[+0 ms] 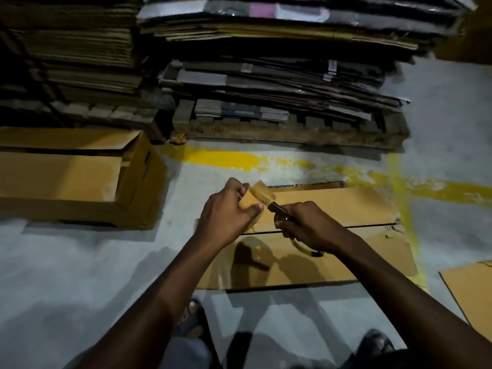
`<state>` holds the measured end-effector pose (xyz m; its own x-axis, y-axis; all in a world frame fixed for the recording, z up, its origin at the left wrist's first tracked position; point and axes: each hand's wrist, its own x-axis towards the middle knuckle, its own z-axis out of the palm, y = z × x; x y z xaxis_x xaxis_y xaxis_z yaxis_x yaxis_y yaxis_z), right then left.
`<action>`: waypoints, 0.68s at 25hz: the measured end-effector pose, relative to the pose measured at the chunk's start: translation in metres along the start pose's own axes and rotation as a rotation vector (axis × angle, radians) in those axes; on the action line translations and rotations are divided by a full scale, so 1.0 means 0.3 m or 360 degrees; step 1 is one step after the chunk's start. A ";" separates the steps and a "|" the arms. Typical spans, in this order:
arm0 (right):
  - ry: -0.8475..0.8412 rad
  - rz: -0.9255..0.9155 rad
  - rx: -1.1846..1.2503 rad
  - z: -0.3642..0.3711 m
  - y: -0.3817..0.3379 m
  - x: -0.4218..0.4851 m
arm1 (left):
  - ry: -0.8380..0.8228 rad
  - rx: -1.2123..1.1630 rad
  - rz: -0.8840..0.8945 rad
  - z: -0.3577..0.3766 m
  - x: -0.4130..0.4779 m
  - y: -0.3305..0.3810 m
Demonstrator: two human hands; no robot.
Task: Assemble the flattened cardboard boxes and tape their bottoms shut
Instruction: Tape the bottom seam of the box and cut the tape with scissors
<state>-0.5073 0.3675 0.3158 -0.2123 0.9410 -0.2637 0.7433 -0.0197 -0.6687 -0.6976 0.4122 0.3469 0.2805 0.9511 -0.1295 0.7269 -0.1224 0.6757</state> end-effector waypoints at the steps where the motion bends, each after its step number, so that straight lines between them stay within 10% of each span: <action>1: -0.0030 -0.0012 -0.0066 -0.004 0.003 -0.003 | -0.0029 -0.0047 -0.0019 0.008 0.003 0.002; 8: -0.0042 0.0043 0.0381 -0.013 0.019 0.008 | -0.0171 -0.0494 -0.0157 -0.009 0.036 -0.026; 14: 0.0758 0.0106 -0.0184 0.040 0.058 0.063 | -0.0014 -0.0361 -0.0409 0.006 0.035 -0.045; 17: 0.0693 0.0250 -0.0291 0.084 0.196 0.155 | -0.0064 -0.0127 -0.0378 0.022 0.040 -0.072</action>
<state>-0.4893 0.4015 0.2465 0.1670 0.9859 -0.0102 0.8524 -0.1496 -0.5011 -0.7058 0.4243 0.3261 0.1336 0.9383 -0.3191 0.7240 0.1275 0.6780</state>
